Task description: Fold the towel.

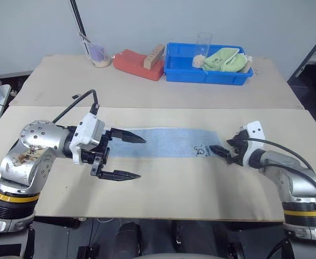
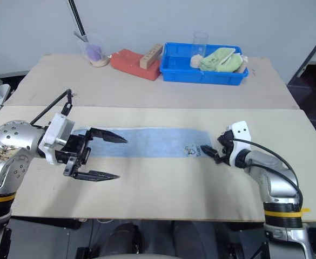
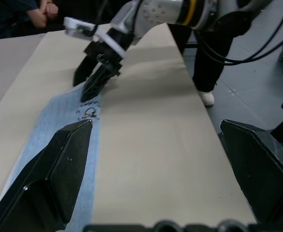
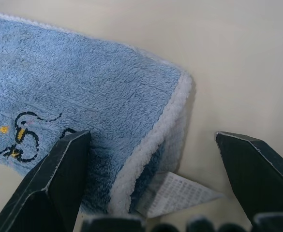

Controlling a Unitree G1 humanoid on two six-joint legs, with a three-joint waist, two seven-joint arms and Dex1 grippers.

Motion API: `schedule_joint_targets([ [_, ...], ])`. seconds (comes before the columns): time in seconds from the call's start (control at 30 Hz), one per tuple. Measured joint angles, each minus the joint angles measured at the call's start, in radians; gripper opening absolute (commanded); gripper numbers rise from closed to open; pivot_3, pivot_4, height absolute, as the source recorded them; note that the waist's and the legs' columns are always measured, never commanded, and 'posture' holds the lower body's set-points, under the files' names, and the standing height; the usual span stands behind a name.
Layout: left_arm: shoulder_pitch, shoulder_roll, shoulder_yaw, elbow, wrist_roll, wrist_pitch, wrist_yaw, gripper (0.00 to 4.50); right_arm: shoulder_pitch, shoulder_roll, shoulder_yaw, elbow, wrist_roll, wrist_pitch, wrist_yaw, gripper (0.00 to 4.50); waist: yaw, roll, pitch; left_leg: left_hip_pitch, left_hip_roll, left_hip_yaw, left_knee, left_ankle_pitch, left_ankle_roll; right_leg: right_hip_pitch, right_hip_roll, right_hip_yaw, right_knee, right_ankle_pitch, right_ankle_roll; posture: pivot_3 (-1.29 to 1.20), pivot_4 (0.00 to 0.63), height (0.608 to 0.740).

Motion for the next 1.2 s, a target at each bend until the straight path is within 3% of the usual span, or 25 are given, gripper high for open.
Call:
schedule_joint_targets([
  [0.43, 0.002, -0.014, -0.015, 0.000, 0.028, -0.037, 0.037, 4.50, 0.005, 0.030, 0.042, -0.023, -0.019, -0.020, -0.026, 0.02, -0.001, 0.000, 0.000, 0.001, 0.001, -0.001, -0.001, 0.000, 0.000, 0.000, 0.001, 0.000, 0.000, -0.001, -0.001, 0.00, 0.150, 0.661],
  [0.6, 0.006, -0.021, -0.015, 0.000, 0.025, -0.035, 0.049, 4.50, 0.005, 0.006, 0.034, 0.000, -0.019, -0.037, -0.016, 0.02, 0.001, 0.000, 0.000, 0.001, 0.000, -0.001, 0.000, 0.000, 0.000, 0.000, 0.001, 0.000, 0.000, -0.001, -0.001, 0.00, 0.150, 0.661],
  [0.83, 0.005, -0.033, -0.015, 0.000, 0.025, -0.026, 0.068, 4.50, -0.006, -0.255, -0.026, 0.162, -0.027, -0.097, 0.141, 0.02, 0.025, 0.000, 0.000, 0.000, -0.003, -0.001, 0.000, 0.000, 0.000, 0.000, 0.000, 0.004, -0.003, -0.001, 0.002, 0.00, 0.150, 0.661],
  [0.93, -0.009, -0.047, -0.019, 0.001, 0.025, -0.025, 0.075, 4.50, -0.052, -0.309, -0.029, 0.158, -0.008, -0.095, 0.224, 0.02, 0.018, 0.000, 0.000, -0.001, -0.002, -0.002, -0.001, 0.000, 0.000, 0.000, 0.001, 0.004, -0.003, -0.001, 0.002, 0.00, 0.150, 0.661],
  [1.1, -0.022, -0.051, -0.021, 0.002, 0.025, -0.024, 0.082, 4.50, -0.139, -0.293, 0.015, -0.004, 0.074, 0.019, 0.261, 0.02, 0.001, 0.000, 0.000, -0.003, 0.001, -0.004, -0.002, 0.000, 0.000, 0.001, 0.005, 0.004, -0.002, -0.002, 0.001, 0.00, 0.150, 0.661],
  [1.2, -0.019, -0.046, -0.017, -0.002, 0.025, -0.019, 0.100, 4.50, -0.177, -0.194, 0.067, -0.152, 0.129, 0.129, 0.208, 0.02, -0.001, 0.000, 0.000, -0.001, 0.001, -0.007, -0.002, 0.000, 0.000, 0.001, 0.007, 0.004, -0.002, -0.002, 0.001, 0.00, 0.150, 0.661],
])
